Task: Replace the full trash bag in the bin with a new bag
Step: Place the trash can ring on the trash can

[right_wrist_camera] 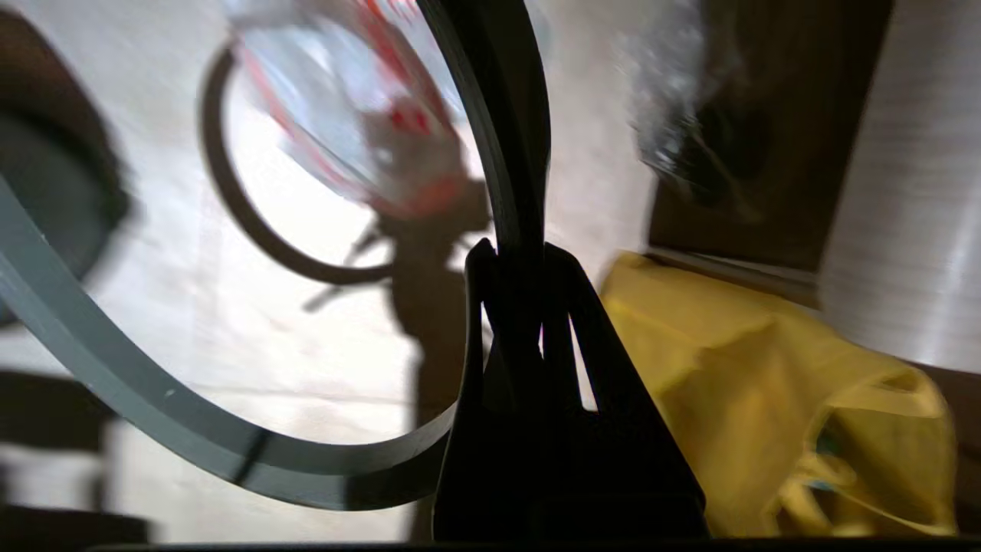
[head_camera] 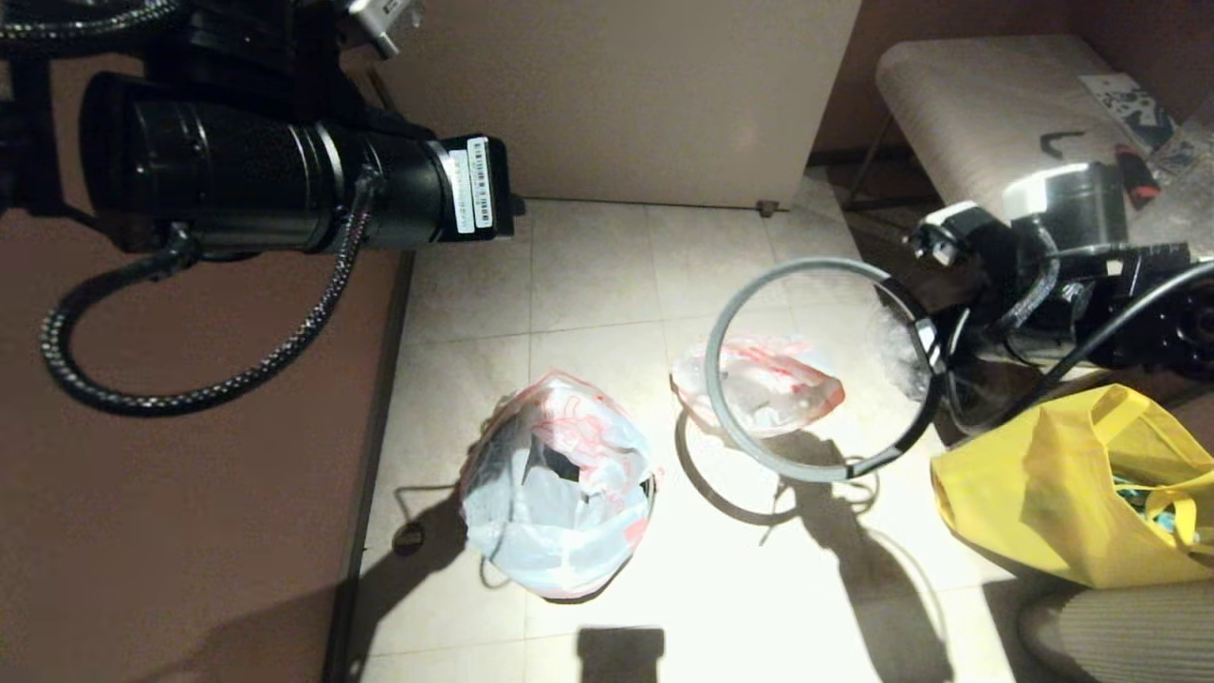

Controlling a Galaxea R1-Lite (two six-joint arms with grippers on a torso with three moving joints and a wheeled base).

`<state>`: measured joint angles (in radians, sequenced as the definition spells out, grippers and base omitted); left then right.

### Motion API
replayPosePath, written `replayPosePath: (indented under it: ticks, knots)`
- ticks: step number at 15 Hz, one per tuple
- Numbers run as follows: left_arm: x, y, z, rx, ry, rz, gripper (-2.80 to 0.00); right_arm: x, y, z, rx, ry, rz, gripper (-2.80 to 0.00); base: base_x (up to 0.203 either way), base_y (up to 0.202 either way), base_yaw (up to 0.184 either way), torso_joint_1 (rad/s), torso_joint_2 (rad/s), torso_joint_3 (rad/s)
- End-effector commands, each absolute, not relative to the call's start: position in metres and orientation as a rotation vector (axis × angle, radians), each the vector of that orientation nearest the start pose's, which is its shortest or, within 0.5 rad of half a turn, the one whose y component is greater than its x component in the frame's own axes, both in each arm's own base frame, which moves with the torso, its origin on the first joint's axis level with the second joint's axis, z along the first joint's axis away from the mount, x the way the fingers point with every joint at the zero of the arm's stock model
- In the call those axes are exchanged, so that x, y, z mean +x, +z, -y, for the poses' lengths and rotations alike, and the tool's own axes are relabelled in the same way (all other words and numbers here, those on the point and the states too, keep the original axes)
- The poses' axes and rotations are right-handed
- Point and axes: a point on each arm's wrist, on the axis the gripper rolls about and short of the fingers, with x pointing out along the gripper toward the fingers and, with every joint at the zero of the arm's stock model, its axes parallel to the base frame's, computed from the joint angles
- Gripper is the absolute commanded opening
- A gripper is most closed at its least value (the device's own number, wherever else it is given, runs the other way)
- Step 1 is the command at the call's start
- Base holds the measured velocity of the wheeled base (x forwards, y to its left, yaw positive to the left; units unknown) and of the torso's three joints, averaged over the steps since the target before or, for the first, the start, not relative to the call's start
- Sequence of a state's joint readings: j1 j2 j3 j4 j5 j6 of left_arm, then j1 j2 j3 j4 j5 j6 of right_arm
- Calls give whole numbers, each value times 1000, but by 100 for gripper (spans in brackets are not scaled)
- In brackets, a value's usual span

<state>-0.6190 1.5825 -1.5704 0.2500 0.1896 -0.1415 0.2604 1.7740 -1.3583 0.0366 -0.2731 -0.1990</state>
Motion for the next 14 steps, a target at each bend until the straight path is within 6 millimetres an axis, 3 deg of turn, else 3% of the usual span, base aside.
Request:
replayPosePath:
  ticks: [1, 3, 5, 6, 8, 11, 14]
  knots:
    - [234, 352, 138, -54, -395, -260, -280, 334, 276, -110, -157, 77, -414, -280, 0, 0, 0, 0, 0, 0]
    - [238, 354, 130, -61, -391, -252, -280, 356, 269, -155, -38, 153, -508, -280, 0, 0, 0, 0, 0, 0]
    - [241, 353, 129, -59, -379, -256, -280, 370, 237, -209, -12, 235, -623, -280, 0, 0, 0, 0, 0, 0]
    - [242, 353, 124, -56, -365, -252, -280, 368, 214, -239, -46, 290, -681, -280, 0, 0, 0, 0, 0, 0]
    - [241, 357, 120, -60, -360, -239, -280, 358, 184, -279, -100, 362, -743, -280, 0, 0, 0, 0, 0, 0]
    - [240, 357, 119, -61, -360, -238, -280, 356, 157, -307, -124, 407, -751, -280, 0, 0, 0, 0, 0, 0]
    - [238, 358, 118, -62, -362, -234, -280, 355, 137, -319, -150, 423, -776, -280, 0, 0, 0, 0, 0, 0]
